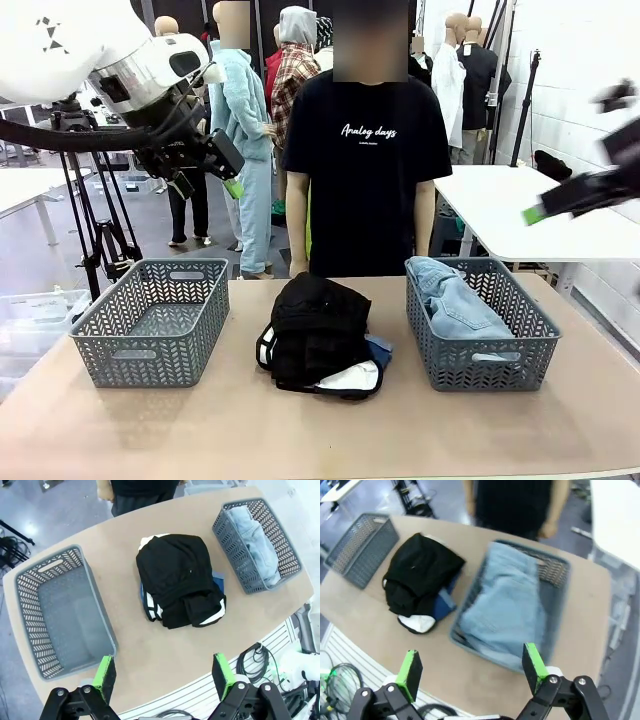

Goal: Sort the tops and bottoms.
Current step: Lift clothes from the center of the table with your right hand.

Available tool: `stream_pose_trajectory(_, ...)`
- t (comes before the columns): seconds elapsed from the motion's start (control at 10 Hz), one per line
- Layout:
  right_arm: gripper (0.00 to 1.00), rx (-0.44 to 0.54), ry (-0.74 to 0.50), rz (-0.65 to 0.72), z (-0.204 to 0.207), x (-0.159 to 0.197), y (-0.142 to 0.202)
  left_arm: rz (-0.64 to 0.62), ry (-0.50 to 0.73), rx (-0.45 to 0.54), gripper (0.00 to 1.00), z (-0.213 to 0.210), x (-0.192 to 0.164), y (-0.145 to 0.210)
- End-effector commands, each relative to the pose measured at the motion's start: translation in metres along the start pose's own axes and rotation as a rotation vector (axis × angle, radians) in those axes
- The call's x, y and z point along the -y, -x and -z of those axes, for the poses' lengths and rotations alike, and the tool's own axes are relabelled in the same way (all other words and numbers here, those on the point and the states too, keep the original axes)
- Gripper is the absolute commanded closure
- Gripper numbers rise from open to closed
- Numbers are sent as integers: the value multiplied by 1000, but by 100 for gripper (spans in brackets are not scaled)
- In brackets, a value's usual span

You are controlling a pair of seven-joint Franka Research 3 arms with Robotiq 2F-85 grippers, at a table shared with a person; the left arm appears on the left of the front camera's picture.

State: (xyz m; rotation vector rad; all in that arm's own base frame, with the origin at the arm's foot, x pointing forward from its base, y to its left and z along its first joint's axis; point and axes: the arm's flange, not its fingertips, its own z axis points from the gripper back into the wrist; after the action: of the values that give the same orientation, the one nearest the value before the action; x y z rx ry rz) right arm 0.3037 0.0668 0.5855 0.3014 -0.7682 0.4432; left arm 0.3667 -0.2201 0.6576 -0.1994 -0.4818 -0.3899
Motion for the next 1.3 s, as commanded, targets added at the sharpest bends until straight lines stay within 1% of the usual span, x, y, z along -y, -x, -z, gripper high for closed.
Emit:
stream_pose_trajectory(0.0,0,-27,-100,-74,51,-18,-53,-2,-6,3,0,0,-2,1)
stream_pose_trajectory(0.1,0,2,-144,-112,72,-36,-66,-2,-6,3,0,0,-2,1)
stream_pose_trajectory(0.3,0,48,-158,-143,101,-54,-80,-2,-6,3,0,0,-2,1)
stream_pose_trajectory(0.4,0,18,-135,-140,100,-47,-79,-2,-6,3,0,0,-2,1)
stream_pose_trajectory(0.5,0,1,-127,-128,93,-68,-75,-2,-6,3,0,0,-2,1)
stream_pose_trajectory(0.7,0,1,-127,-128,93,-68,-75,-2,-6,3,0,0,-2,1)
stream_pose_trajectory(0.8,0,5,-119,-138,98,-66,-82,-2,-6,3,0,0,-2,1)
stream_pose_trajectory(0.9,0,13,-90,-136,100,-87,-82,-2,-6,3,0,0,-2,1)
stream_pose_trajectory(1.0,0,6,-120,-124,119,-95,-98,-2,-6,3,0,0,-2,1)
stream_pose_trajectory(1.1,0,-15,-164,-112,146,-96,-116,-2,-6,3,0,0,-2,1)
stream_pose_trajectory(1.2,0,-36,-232,-118,170,-97,-132,-2,-6,3,0,0,-2,1)
